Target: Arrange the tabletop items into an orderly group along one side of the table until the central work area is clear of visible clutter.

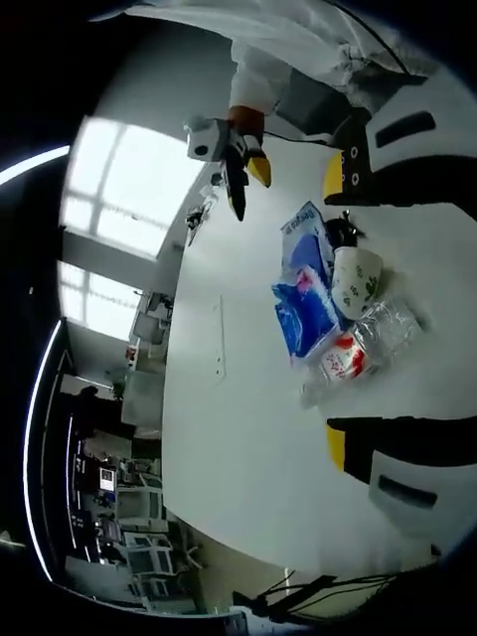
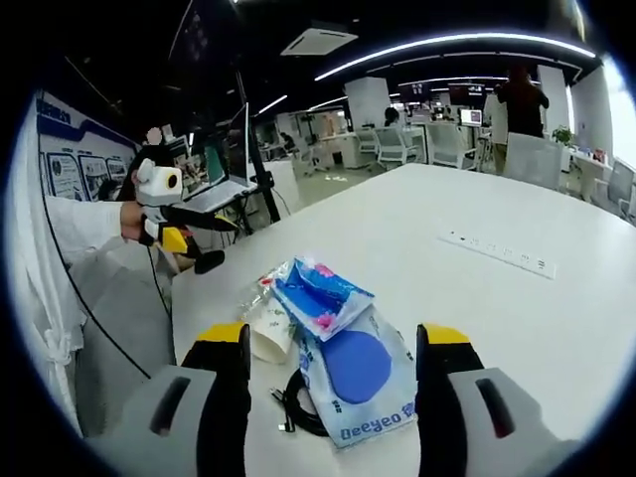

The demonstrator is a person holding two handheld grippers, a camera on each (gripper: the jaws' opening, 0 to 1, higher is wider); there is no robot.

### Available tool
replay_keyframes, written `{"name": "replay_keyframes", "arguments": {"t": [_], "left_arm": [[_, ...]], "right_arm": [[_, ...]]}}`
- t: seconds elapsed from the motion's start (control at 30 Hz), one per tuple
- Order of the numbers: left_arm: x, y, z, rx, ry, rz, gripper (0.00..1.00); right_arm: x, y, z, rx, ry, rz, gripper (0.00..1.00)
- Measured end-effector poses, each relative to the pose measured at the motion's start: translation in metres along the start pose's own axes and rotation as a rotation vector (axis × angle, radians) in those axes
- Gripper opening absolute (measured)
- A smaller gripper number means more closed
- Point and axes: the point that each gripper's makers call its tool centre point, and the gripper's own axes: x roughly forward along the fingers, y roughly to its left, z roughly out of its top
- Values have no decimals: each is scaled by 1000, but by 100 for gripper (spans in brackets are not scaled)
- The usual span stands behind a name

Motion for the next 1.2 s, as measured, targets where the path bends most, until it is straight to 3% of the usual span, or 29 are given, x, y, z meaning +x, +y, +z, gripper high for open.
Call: {"name": "replay_keyframes", "arguments": {"t": [0.5, 0.67, 1.2], "left_arm": [[29, 8, 9, -2, -4, -20, 88], [39, 14, 7, 8, 7, -9, 85], [68, 26, 6, 13, 29, 27, 74]], "right_arm": [[41, -5, 2, 27, 23, -17, 60], [52, -9, -6, 24, 62, -31, 59], [82, -14, -20, 94, 95, -53, 49]]}}
